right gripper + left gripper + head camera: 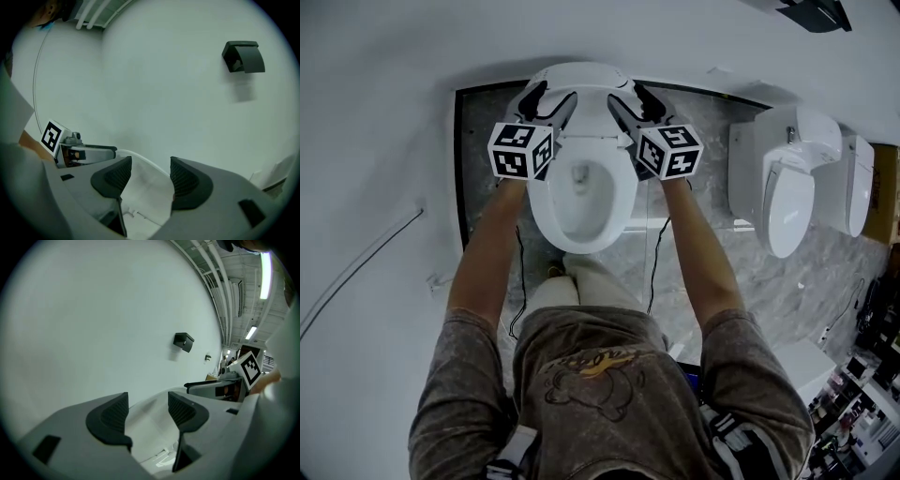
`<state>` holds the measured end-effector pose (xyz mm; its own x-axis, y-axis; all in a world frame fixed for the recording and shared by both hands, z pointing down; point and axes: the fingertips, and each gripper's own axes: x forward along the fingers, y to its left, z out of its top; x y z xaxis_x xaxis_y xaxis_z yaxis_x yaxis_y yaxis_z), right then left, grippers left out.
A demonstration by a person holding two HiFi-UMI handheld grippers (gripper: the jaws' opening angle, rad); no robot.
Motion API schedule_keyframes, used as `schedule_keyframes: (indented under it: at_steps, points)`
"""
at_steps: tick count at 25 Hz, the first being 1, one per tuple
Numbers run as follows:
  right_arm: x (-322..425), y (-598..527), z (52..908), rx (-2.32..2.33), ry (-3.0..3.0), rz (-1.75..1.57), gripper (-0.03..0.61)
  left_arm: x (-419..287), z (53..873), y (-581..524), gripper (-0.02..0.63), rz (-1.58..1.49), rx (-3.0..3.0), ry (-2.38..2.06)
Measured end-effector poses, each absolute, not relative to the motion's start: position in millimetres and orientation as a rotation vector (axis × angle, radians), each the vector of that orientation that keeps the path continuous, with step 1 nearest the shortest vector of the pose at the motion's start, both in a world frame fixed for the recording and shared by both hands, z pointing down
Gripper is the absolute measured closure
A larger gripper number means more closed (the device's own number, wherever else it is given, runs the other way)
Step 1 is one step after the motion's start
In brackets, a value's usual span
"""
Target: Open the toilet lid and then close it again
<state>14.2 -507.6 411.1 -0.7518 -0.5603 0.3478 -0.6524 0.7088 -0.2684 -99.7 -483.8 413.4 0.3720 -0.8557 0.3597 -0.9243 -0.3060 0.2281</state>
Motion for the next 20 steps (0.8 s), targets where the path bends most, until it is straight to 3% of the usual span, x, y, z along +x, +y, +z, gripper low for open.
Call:
schedule_keyframes:
  at_steps: [20]
  points:
    - [56.8, -323.7, 425.7, 1.024, -2.641, 0.697, 0.319, -63.3, 427.1, -299.0, 0.356, 0.162, 2.196, -1.452]
